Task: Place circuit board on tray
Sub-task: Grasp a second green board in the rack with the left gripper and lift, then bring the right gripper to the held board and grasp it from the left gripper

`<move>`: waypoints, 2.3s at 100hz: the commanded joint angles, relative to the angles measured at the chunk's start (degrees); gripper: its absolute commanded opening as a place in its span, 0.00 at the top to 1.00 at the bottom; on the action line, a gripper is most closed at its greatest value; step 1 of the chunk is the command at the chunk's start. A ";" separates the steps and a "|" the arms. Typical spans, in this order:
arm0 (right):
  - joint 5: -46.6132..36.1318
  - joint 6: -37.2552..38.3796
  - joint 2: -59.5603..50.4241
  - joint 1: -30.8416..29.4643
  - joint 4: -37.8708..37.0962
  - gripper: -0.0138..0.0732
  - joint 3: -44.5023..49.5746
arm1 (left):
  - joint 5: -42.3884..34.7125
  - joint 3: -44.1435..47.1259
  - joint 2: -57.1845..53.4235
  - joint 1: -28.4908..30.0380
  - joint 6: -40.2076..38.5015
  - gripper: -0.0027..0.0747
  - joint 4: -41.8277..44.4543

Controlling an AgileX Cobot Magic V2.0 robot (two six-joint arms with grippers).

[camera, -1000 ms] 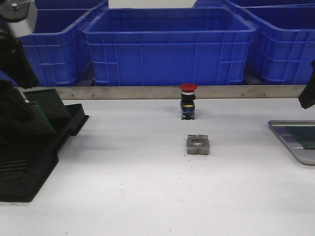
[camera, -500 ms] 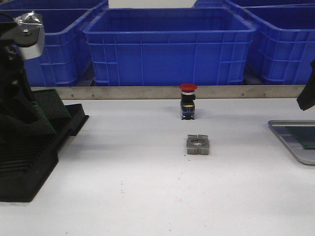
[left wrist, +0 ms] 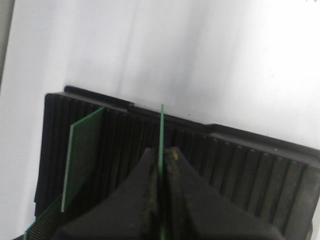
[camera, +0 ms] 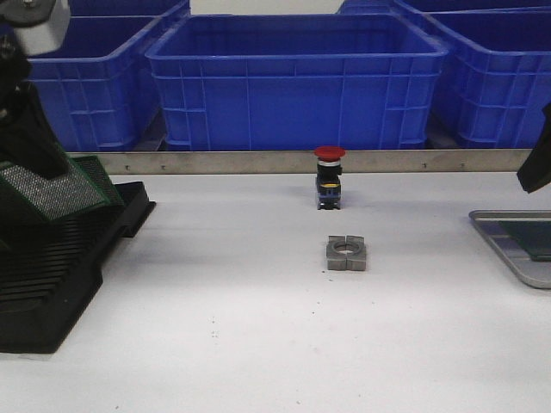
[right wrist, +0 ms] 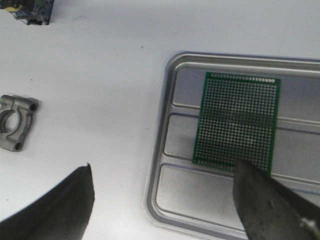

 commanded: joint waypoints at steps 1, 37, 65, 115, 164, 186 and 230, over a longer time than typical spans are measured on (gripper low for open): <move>1.60 -1.30 -3.64 -0.44 1.35 0.16 -2.62 | 1.11 -2.75 -4.16 -1.47 -0.80 0.99 -3.20; 15.79 -12.22 -11.29 2.96 1.35 0.16 -7.51 | 5.35 -3.75 -6.15 -8.13 -0.80 0.99 -27.23; 22.71 -23.20 -12.71 12.40 1.35 0.16 -7.51 | 9.43 -3.75 -6.15 -11.13 -0.80 0.99 -34.13; 21.20 -39.17 -9.35 29.31 11.73 0.16 -7.51 | 18.50 -3.75 -6.15 -11.13 -0.68 0.99 -35.10; 21.75 -45.66 0.11 35.66 28.73 0.61 -7.51 | 21.74 -3.75 -6.15 -11.13 -0.68 0.99 -35.18; 22.31 -45.62 0.11 35.66 28.73 0.92 -7.51 | 21.01 -3.75 -6.15 -11.13 -0.68 0.98 -35.18; 22.75 -30.26 0.11 34.82 24.41 0.92 -7.26 | 16.85 -3.75 -6.15 -11.13 -0.68 0.37 -35.18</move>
